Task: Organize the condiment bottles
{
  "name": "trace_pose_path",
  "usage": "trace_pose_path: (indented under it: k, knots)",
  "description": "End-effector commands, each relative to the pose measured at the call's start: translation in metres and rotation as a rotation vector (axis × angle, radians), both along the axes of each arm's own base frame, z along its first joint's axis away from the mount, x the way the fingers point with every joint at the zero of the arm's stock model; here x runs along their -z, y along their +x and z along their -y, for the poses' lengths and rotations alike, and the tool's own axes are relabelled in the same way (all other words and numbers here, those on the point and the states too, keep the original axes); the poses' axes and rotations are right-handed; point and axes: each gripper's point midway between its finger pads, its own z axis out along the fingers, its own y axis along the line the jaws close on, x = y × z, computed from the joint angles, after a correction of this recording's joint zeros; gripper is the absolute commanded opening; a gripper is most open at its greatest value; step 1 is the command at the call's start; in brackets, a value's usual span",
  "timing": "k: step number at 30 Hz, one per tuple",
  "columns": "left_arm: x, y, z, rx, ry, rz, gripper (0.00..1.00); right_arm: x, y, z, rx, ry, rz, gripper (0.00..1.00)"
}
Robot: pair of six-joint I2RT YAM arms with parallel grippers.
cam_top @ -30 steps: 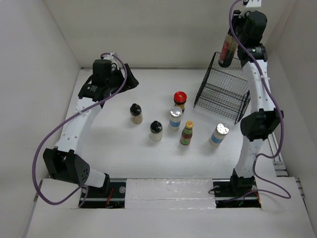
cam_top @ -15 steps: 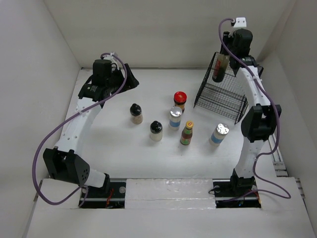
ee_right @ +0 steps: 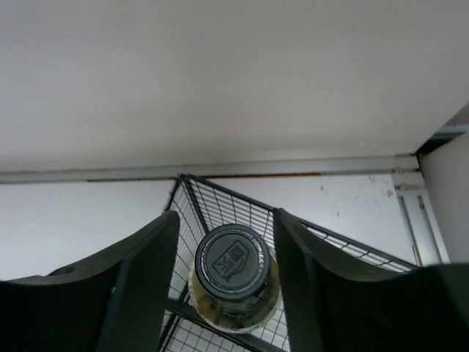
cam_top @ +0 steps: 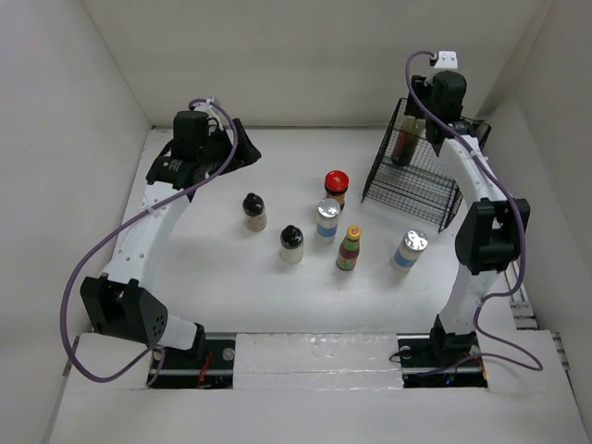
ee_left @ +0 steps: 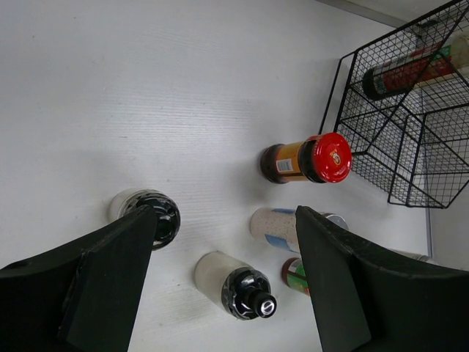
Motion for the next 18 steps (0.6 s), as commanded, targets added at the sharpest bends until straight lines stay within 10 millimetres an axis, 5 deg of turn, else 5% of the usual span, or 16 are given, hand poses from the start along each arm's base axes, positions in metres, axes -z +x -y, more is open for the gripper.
trace_pose_path:
  k: [1,3,10,15,18]
  knots:
    - [-0.024,-0.002,0.002,0.009,-0.031,0.071,0.72,-0.106,-0.017,-0.005,-0.009,0.041,0.272,0.61]
    - [-0.02,-0.004,0.003,0.017,-0.033,0.062,0.72,-0.113,-0.021,-0.005,-0.009,0.041,0.272,0.69]
    - [-0.029,-0.009,0.004,0.023,-0.052,0.085,0.72,-0.131,-0.031,-0.001,-0.01,0.04,0.263,0.75]
    - [-0.029,-0.01,0.005,0.031,-0.056,0.084,0.72,-0.157,-0.061,-0.006,0.011,0.049,0.27,0.74]
    - [-0.036,-0.01,0.007,0.041,-0.064,0.101,0.68,-0.166,-0.099,-0.023,0.001,0.076,0.264,0.22]
